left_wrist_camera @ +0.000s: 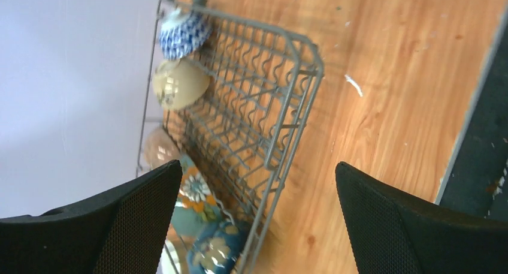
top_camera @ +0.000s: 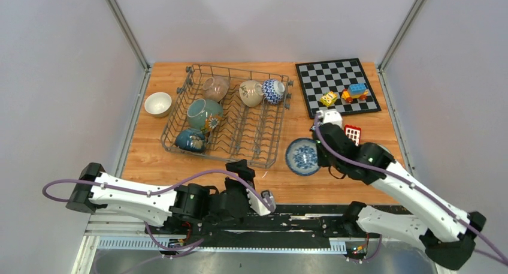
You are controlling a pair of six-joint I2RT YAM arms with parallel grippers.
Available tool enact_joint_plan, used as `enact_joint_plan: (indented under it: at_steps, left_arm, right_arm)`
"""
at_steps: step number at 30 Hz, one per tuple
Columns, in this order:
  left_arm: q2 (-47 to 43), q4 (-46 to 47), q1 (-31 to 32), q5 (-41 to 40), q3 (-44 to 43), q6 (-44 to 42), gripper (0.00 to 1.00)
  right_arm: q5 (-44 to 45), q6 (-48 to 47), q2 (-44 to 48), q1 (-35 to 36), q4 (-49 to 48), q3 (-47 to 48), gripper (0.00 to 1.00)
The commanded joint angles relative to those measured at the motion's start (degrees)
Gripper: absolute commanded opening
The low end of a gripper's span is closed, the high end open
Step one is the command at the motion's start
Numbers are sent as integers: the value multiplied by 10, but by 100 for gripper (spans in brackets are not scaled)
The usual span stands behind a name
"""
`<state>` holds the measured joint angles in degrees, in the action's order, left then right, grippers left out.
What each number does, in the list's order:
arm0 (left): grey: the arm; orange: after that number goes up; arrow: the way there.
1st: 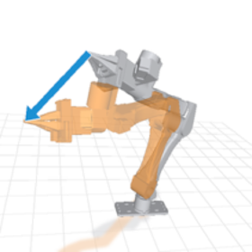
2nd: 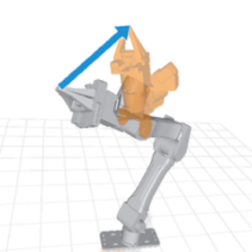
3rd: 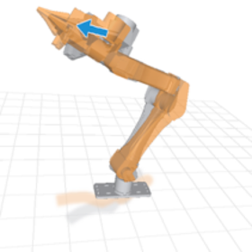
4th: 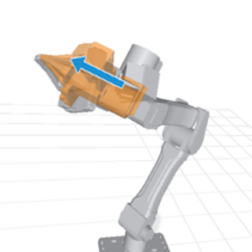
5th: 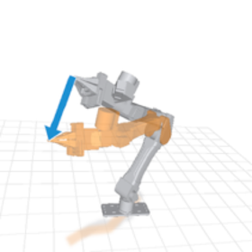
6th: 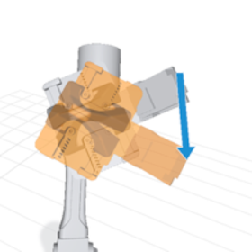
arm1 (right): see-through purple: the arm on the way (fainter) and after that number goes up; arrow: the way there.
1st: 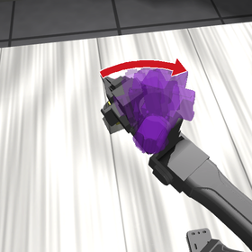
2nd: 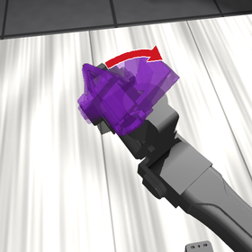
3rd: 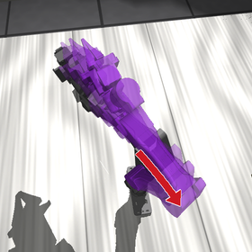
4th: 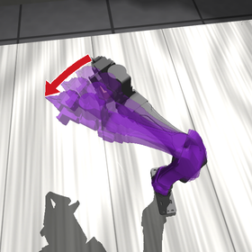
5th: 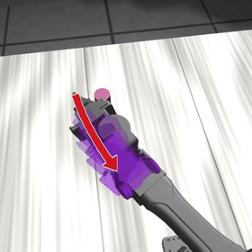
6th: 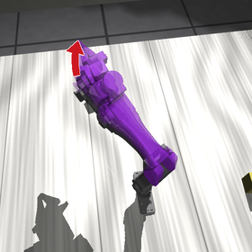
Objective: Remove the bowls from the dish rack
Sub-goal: Place the bowl at the center of the board.
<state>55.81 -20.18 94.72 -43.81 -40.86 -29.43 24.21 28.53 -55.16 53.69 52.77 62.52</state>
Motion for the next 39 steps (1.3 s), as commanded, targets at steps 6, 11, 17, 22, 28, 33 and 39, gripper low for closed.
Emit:
enact_joint_plan:
  at_steps: [6,11,17,22,28,33,39]
  left_arm:
    - [126,-18,-20,-145,-67,286,100]
    - [172,-53,-26,-130,-104,434,100]
    - [167,-50,-29,-118,-89,522,100]
    - [161,-50,-31,-126,-79,514,100]
    - [150,-39,-31,-128,-66,519,100]
    - [130,-23,-32,-141,-48,514,100]
    - [133,-12,-32,-136,-44,507,100]
  right_arm:
    - [-38,83,110,-183,-4,-164,4]
    - [-100,96,100,-253,-67,-224,3]
    - [-129,146,103,-333,-139,-286,4]
    - [-104,160,91,-350,-170,-300,4]
    - [-96,169,83,-370,-189,-321,4]
    - [-94,168,82,-391,-198,-337,4]
    - [-103,170,75,-420,-213,-353,3]
